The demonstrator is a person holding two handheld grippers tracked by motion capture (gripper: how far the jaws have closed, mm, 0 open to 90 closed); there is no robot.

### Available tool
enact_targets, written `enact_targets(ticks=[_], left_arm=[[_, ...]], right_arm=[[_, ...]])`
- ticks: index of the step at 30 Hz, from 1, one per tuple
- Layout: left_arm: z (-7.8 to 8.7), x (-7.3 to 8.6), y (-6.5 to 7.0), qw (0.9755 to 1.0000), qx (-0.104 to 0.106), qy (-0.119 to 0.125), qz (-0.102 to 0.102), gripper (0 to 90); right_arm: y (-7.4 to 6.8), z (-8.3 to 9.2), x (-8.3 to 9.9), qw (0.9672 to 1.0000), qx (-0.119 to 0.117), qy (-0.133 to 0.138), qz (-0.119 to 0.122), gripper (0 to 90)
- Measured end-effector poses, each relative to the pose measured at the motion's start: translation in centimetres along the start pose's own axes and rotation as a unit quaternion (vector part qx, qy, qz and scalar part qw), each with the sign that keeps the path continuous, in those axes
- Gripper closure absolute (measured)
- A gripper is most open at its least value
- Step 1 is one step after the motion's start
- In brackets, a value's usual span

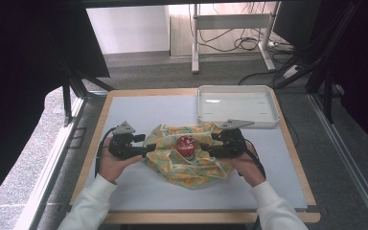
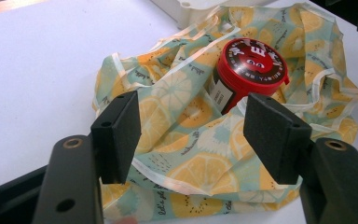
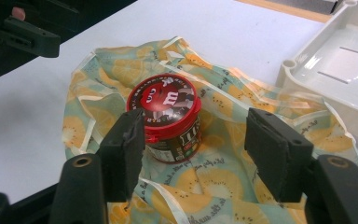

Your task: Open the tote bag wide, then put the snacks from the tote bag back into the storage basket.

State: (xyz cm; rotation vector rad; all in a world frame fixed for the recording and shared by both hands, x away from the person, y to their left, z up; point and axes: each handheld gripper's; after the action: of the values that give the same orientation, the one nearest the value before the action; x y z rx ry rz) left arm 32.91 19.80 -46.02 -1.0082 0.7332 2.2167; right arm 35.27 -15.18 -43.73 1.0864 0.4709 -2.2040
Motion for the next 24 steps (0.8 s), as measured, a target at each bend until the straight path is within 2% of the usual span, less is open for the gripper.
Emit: enact_targets(ticks=[6, 9, 12, 17, 20, 24], left_arm=[[0.0, 0.1, 0.2, 1.0, -0.002, -0.006, 0.0, 34.5], [0.1, 0.1, 0.1, 1.0, -0.001, -0.003, -0.001, 34.5], [-0.1, 0.1, 0.0, 1.0, 0.005, -0.003, 0.0, 34.4], [-0.4, 0.1, -0.1, 0.9999, 0.01, -0.007, 0.002, 34.3], [-0.5, 0.1, -0.2, 0.9999, 0.012, -0.008, 0.004, 34.3], [-0.6, 0.1, -0.2, 0.9998, 0.015, -0.011, 0.002, 34.8]], right_arm=[[-0.1, -0.2, -0.6, 1.0, -0.001, -0.008, -0.004, 33.3], [-0.4, -0.6, -0.8, 0.9998, 0.008, -0.016, -0.001, 32.5], [-0.7, -1.1, -1.0, 0.9996, 0.009, -0.025, -0.005, 32.2], [-1.2, -2.1, -1.2, 0.9989, 0.024, -0.04, -0.012, 30.6], [-1.4, -2.5, -1.4, 0.9989, 0.014, -0.041, -0.019, 29.8], [-1.5, -3.0, -1.7, 0.9989, 0.012, -0.041, -0.019, 29.0]])
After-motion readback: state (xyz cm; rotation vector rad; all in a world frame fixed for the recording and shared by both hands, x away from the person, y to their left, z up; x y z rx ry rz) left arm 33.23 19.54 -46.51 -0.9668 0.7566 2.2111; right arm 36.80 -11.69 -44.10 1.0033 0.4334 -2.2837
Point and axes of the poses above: each handheld gripper's, and its own axes: z roughly backward along the jaws, x roughly out of its underside, y roughly to its right, and after that the axes turned 7 degrees about x, right-handed
